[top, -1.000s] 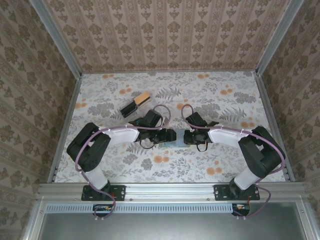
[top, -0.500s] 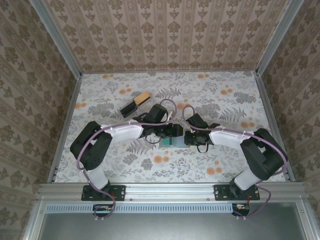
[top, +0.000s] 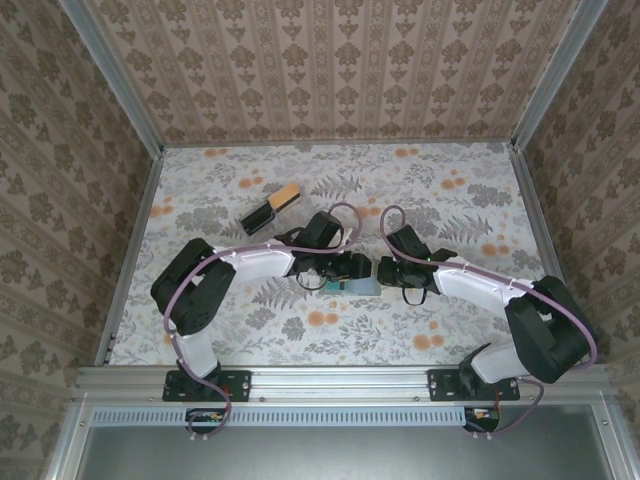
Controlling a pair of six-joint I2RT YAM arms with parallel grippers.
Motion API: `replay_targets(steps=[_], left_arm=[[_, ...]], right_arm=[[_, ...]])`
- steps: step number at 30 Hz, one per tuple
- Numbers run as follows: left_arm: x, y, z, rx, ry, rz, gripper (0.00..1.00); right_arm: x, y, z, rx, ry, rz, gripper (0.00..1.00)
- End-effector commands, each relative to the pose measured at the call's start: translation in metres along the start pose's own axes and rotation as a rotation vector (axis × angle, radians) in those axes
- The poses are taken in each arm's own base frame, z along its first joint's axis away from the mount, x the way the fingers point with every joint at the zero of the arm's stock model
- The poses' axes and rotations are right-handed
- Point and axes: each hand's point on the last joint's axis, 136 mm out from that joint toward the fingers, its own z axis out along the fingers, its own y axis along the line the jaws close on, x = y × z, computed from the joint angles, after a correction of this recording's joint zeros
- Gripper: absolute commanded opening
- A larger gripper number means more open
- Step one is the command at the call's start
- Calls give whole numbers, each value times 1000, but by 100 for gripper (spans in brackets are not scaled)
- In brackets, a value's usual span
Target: Take the credit cards out of the card holder
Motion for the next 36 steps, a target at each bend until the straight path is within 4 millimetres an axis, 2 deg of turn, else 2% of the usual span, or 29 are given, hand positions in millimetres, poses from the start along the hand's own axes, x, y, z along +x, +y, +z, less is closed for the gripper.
replay_targets(steps=[1, 4, 7, 9, 11, 13, 24, 36], left_arm=[[-7, -2, -21, -16, -51, 34, 54], [-7, 12, -36, -69, -81, 22, 49], [-5, 31, -50, -122, -108, 0, 34], [-3, 45, -57, -148, -121, -26, 14], [-1, 56, -62, -169, -127, -46, 5], [2, 64, -62, -182, -121, -59, 0], [2, 81, -43, -187, -76, -78, 0], [15, 97, -33, -207, -35, -118, 0]], right_arm=[[-2, 13, -2, -69, 7, 7, 24], [-3, 30, -1, -144, 19, -1, 24], [-5, 45, 1, -191, 39, -10, 24], [-5, 54, 3, -218, 57, -11, 19], [-5, 61, 6, -240, 70, -9, 17], [-5, 68, 9, -257, 82, -7, 16], [0, 89, 30, -321, 159, 39, 17], [7, 90, 45, -323, 206, 73, 21]])
